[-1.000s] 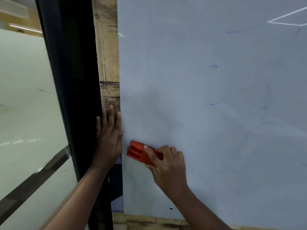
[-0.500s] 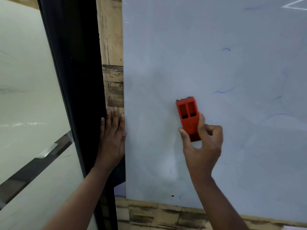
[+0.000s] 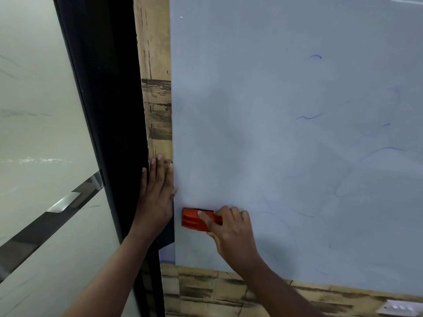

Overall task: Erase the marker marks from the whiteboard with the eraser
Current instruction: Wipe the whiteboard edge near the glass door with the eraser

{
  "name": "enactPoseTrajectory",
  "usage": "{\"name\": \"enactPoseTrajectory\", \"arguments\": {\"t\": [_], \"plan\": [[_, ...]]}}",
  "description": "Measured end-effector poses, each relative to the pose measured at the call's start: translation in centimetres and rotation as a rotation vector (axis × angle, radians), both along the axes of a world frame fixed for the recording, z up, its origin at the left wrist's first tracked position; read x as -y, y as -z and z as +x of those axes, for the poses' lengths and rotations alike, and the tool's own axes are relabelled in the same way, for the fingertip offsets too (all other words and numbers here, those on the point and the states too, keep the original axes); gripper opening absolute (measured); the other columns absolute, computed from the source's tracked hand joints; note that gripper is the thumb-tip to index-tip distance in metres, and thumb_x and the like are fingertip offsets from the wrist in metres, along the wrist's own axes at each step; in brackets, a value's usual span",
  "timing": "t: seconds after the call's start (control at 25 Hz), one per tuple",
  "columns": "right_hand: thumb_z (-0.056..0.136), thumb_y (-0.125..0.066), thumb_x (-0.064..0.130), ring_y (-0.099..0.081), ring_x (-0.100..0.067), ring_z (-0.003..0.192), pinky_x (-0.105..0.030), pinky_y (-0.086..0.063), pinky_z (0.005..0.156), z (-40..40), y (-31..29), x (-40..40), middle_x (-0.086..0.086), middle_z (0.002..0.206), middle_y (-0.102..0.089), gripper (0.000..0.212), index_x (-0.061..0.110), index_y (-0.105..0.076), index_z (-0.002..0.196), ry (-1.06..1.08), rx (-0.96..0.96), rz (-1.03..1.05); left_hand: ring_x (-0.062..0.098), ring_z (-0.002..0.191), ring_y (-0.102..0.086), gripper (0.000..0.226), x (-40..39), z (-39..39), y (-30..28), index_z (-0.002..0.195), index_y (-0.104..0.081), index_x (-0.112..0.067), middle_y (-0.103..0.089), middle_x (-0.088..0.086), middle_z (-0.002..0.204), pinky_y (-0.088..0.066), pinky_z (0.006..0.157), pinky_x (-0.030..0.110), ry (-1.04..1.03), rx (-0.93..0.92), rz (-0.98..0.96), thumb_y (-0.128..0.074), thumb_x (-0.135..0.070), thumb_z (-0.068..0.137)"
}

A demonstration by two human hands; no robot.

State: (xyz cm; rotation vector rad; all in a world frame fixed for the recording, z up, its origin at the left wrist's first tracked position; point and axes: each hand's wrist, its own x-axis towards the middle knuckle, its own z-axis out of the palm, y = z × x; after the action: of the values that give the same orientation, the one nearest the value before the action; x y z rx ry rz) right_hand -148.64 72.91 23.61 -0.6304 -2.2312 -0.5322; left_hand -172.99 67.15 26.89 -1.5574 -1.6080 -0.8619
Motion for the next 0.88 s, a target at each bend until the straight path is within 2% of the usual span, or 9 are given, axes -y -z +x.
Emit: {"name": "enactPoseTrajectory", "arguments": {"t": [0.2, 0.32, 0.4, 0.48, 0.56, 0.64, 0.8, 0.88], "plan": [[0.082, -0.085, 0.038, -0.057, -0.027, 0.092, -0.042, -0.045, 0.075, 3.8, -5.3, -1.1, -0.008, 0.106, -0.059, 0.060, 0.027, -0.067, 0.138, 0.089, -0.356, -0.060, 0.038, 0.164, 0.008, 0.064, 0.1, 0.0, 1.2, 0.165, -0.015, 0.003, 0.002, 0.025, 0.174, 0.001, 0.133, 0.055, -0.048, -0.002, -0.035, -0.036, -0.020, 0.109], [0.082, -0.087, 0.036, -0.056, -0.026, 0.091, -0.041, -0.046, 0.074, 3.1, -5.6, -0.9, -0.010, 0.104, -0.060, 0.062, 0.022, -0.066, 0.139, 0.095, -0.453, -0.095, 0.038, 0.164, 0.010, 0.064, 0.3, 0.0, 1.9, 0.165, -0.014, 0.003, -0.004, 0.028, 0.173, 0.002, 0.133, 0.055, -0.062, -0.005, -0.052, -0.036, -0.021, 0.110], [0.083, -0.084, 0.036, -0.055, -0.028, 0.091, -0.041, -0.043, 0.074, 1.5, -4.3, -0.3, -0.011, 0.104, -0.059, 0.060, 0.023, -0.067, 0.139, 0.065, -0.388, -0.104, 0.038, 0.164, 0.010, 0.066, 0.4, 0.0, 2.4, 0.166, -0.012, 0.003, 0.002, 0.026, 0.174, 0.004, 0.133, 0.054, -0.059, -0.014, -0.054, -0.037, -0.021, 0.109], [0.081, -0.083, 0.033, -0.054, -0.030, 0.088, -0.041, -0.040, 0.073, -0.1, -1.1, 0.2, -0.010, 0.104, -0.058, 0.061, 0.029, -0.065, 0.140, 0.041, -0.206, -0.070, 0.038, 0.164, 0.010, 0.068, 0.6, 0.1, 2.9, 0.166, -0.010, 0.002, 0.011, 0.021, 0.176, 0.004, 0.133, 0.053, -0.046, -0.011, -0.058, -0.037, -0.021, 0.109], [0.075, -0.087, 0.022, -0.053, -0.029, 0.087, -0.041, -0.038, 0.073, -0.9, 2.6, 0.5, -0.008, 0.102, -0.056, 0.070, 0.032, -0.061, 0.140, 0.018, -0.007, -0.027, 0.037, 0.164, 0.010, 0.070, 0.9, 0.1, 3.2, 0.167, -0.007, 0.000, 0.014, 0.018, 0.176, 0.004, 0.133, 0.053, -0.028, -0.004, -0.076, -0.037, -0.022, 0.108], [0.074, -0.086, 0.013, -0.054, -0.028, 0.088, -0.041, -0.040, 0.074, -0.9, 5.2, 0.3, -0.007, 0.101, -0.056, 0.075, 0.034, -0.059, 0.140, -0.003, 0.108, -0.001, 0.036, 0.164, 0.011, 0.074, 1.0, 0.1, 3.4, 0.168, 0.001, -0.004, 0.015, 0.017, 0.176, 0.005, 0.133, 0.052, -0.030, -0.003, -0.098, -0.036, -0.023, 0.108], [0.075, -0.087, 0.016, -0.056, -0.028, 0.089, -0.041, -0.042, 0.075, -0.6, 5.5, 0.2, -0.008, 0.102, -0.058, 0.074, 0.034, -0.057, 0.141, -0.008, 0.159, 0.005, 0.034, 0.164, 0.014, 0.079, 1.4, 0.3, 3.8, 0.169, 0.008, -0.010, 0.017, 0.015, 0.176, 0.008, 0.133, 0.049, -0.038, 0.030, -0.136, -0.038, -0.023, 0.106], [0.076, -0.089, 0.024, -0.056, -0.028, 0.089, -0.041, -0.041, 0.074, 0.7, 4.1, 0.3, -0.008, 0.105, -0.060, 0.070, 0.033, -0.060, 0.140, 0.037, 0.049, -0.046, 0.034, 0.164, 0.014, 0.079, 1.6, 0.2, 3.9, 0.169, 0.007, -0.010, 0.017, 0.015, 0.176, 0.008, 0.133, 0.049, -0.026, 0.027, -0.141, -0.039, -0.023, 0.105]]}}
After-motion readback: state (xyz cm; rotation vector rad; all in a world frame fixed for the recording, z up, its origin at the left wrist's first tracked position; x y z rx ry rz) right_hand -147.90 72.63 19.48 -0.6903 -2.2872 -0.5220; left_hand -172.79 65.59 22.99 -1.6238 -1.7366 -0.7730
